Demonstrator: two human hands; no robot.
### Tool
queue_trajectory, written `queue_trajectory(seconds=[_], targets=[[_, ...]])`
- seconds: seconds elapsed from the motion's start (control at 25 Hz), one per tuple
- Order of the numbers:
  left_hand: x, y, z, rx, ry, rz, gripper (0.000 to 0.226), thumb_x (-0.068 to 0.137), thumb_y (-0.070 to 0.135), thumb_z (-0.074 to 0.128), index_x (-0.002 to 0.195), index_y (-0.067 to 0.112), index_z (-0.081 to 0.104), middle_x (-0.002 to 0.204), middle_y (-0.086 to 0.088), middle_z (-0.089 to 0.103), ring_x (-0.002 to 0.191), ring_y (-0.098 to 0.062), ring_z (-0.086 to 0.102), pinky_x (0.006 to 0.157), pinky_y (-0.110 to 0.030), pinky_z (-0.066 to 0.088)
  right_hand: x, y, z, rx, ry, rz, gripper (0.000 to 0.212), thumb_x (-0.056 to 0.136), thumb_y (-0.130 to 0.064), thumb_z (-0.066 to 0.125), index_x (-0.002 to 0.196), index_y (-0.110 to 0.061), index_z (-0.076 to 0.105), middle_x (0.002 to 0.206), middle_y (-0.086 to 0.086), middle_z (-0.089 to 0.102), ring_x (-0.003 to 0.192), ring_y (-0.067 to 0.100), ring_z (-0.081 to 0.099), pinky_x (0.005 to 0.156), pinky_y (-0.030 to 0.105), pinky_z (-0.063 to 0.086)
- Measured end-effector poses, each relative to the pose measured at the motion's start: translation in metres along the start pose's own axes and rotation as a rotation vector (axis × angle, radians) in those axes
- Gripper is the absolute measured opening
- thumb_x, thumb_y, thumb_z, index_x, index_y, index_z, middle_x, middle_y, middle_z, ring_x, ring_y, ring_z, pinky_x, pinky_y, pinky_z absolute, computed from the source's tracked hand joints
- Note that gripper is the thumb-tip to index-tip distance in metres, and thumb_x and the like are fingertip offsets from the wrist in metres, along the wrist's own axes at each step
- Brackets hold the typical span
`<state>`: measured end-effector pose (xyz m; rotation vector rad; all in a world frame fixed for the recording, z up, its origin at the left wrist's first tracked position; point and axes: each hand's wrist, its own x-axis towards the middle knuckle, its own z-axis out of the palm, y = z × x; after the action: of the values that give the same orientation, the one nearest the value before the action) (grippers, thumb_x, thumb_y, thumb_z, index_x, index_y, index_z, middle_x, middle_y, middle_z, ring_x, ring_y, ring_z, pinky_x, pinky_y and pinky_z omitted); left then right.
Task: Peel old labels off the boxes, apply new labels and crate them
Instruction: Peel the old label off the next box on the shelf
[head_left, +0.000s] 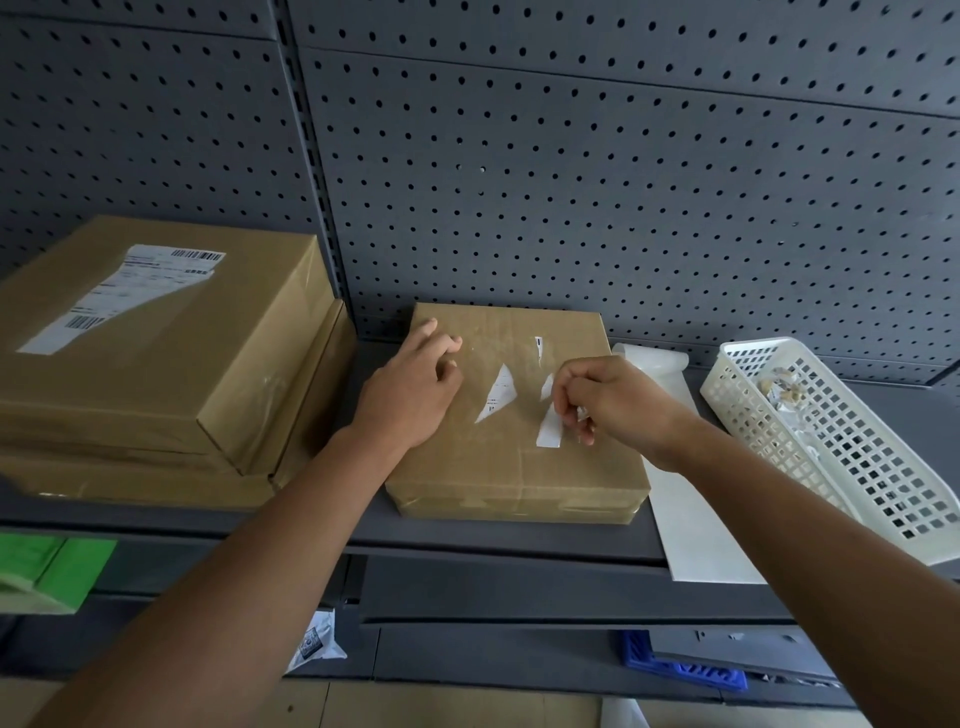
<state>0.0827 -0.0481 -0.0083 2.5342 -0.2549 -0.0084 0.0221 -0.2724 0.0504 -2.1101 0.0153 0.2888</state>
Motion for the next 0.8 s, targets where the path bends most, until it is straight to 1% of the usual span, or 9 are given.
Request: queue_trajectory(seconds=[0.12,0.24,0.32,0.4,0.48,0.52,0.64,0.72,0.8], targets=[[-0.001,-0.002,-0.002,0.021,-0.004,0.004,0.038,0.105,0.036,0.034,0.141,0.034,0.048,0.165,0.015,0.017,0.134,-0.020,0.048,0.106,-0.048,0.038,0.001,0.006,-0.005,0.047,0.012,-0.011,0.027,0.091,-0.003,0.042,0.078,-0.011,0.064,0.067,0.003,0.057,0.057,0.017,0.048,0.059,0.029,0.042],[-0.001,-0.004,-0.005,0.124,-0.014,-0.001,0.040,0.106,0.037,0.032,0.143,0.035,0.045,0.165,0.013,0.017,0.136,-0.021,0.045,0.102,-0.048,0.041,-0.002,0.013,-0.016,0.082,0.064,-0.001,0.023,0.097,-0.008,0.042,0.092,-0.010,0.065,0.074,0.003,0.057,0.062,0.015,0.050,0.060,0.027,0.045],[0.001,0.000,-0.007,0.220,-0.005,0.026,0.040,0.106,0.035,0.033,0.144,0.033,0.046,0.165,0.011,0.019,0.146,-0.021,0.032,0.104,-0.049,0.042,-0.006,0.022,-0.033,0.100,0.127,0.010,0.023,0.096,-0.010,0.044,0.092,-0.010,0.066,0.073,-0.001,0.057,0.063,0.015,0.051,0.064,0.030,0.045],[0.001,0.009,-0.008,0.281,0.039,0.099,0.039,0.105,0.030,0.038,0.142,0.030,0.051,0.164,0.008,0.024,0.150,-0.018,0.023,0.114,-0.047,0.035,-0.012,0.033,-0.053,0.140,0.167,0.012,0.027,0.090,-0.015,0.044,0.089,-0.015,0.071,0.071,-0.006,0.057,0.064,0.018,0.052,0.068,0.033,0.045],[0.000,0.028,-0.005,0.287,0.070,0.186,0.037,0.104,0.026,0.044,0.139,0.030,0.054,0.161,0.007,0.032,0.148,-0.016,0.027,0.119,-0.043,0.027,-0.018,0.046,-0.078,0.227,0.216,0.007,0.033,0.085,-0.017,0.041,0.095,-0.015,0.072,0.076,-0.004,0.057,0.066,0.019,0.053,0.068,0.033,0.044],[-0.001,0.038,-0.002,0.274,0.074,0.215,0.037,0.103,0.025,0.046,0.138,0.030,0.055,0.159,0.008,0.035,0.147,-0.015,0.030,0.118,-0.042,0.027,-0.021,0.052,-0.090,0.260,0.250,-0.001,0.034,0.086,-0.016,0.040,0.102,-0.012,0.070,0.082,0.001,0.056,0.067,0.018,0.054,0.068,0.034,0.046],[-0.003,0.062,0.008,0.236,0.080,0.268,0.033,0.101,0.024,0.051,0.133,0.029,0.060,0.151,0.010,0.047,0.137,-0.014,0.044,0.111,-0.038,0.038,-0.033,0.075,-0.129,0.201,0.393,0.031,0.026,0.096,-0.011,0.045,0.122,-0.011,0.047,0.107,0.005,0.054,0.079,0.020,0.068,0.079,0.039,0.056],[0.000,0.071,0.013,0.202,0.071,0.264,0.030,0.101,0.025,0.053,0.129,0.029,0.062,0.146,0.013,0.052,0.128,-0.014,0.052,0.100,-0.036,0.047,-0.040,0.100,-0.158,0.075,0.501,0.090,0.029,0.096,-0.006,0.053,0.122,-0.009,0.041,0.110,0.003,0.055,0.088,0.021,0.070,0.079,0.038,0.058],[0.003,0.071,0.017,0.188,0.053,0.240,0.028,0.100,0.025,0.053,0.125,0.030,0.064,0.143,0.014,0.054,0.124,-0.014,0.055,0.092,-0.036,0.051,-0.043,0.123,-0.181,-0.092,0.629,0.155,0.019,0.092,-0.013,0.062,0.109,-0.013,0.055,0.103,0.000,0.064,0.088,0.021,0.069,0.072,0.034,0.058]])
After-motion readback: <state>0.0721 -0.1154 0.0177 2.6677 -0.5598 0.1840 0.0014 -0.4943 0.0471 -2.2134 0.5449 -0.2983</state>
